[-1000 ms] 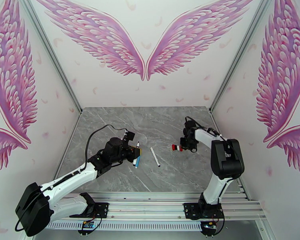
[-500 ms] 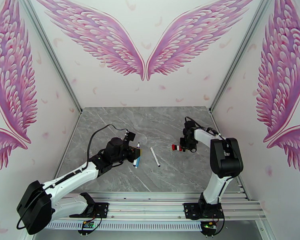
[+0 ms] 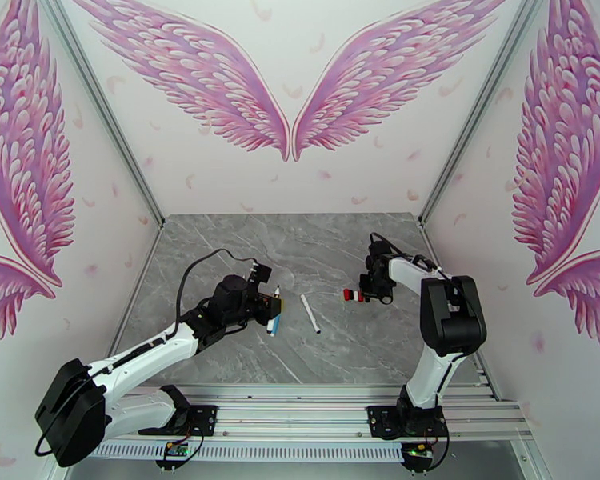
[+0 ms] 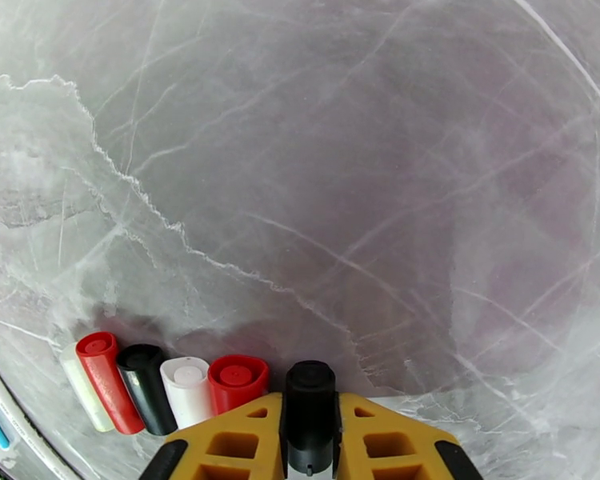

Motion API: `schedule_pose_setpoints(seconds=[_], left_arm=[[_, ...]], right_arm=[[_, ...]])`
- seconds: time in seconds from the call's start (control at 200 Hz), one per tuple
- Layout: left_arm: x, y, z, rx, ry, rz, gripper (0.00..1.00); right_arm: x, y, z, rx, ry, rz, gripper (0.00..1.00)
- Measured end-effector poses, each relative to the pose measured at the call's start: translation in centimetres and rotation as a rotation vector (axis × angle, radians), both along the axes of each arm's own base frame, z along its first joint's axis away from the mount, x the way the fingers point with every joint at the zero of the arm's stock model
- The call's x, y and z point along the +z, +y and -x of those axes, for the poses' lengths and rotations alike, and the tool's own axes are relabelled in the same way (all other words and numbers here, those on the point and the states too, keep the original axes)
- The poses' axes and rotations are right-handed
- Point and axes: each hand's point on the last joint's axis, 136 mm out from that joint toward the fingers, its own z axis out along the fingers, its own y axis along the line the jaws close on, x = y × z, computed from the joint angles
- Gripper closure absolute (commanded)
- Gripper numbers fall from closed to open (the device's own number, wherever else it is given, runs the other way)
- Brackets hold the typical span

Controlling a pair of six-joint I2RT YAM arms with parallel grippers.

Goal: Open the pen caps

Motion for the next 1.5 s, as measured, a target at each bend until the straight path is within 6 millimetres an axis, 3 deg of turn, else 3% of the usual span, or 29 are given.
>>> schedule_pose_setpoints(seconds=[0.2,0.53,0.855,1.019,1.224,1.499], left_arm=[[0.0,0.0,0.0,0.003,0.004,0.003,1.00],[0.0,-0.1,-0.1,0.008,0.009,0.008,1.00],[-0.2,0.1,-0.2,0.019,0.012,0.002,1.00],[-1.6,1.4,-0.5,0.079,0.035,-0.067,1.00],[-2.8,2.7,-0.6,0.129,0.061,-0.142,1.00],[-3.2,3.6,-0.9,0.169,0.066,-0.185,1.00]], right_arm=[[0.3,0.1,-0.1,-0.003,-0.010,-0.013,0.76],[2.8,0.6,-0.6,-0.015,-0.081,-0.047,0.69],[2.5,0.8,0.1,-0.020,-0.080,-0.063,0.68],[3.5,0.9,1.2,-0.037,-0.114,-0.077,0.65],[4.3,0.1,1.3,-0.080,-0.153,-0.048,0.56],[3.7,-1.9,0.9,-0.149,-0.163,-0.006,0.57]])
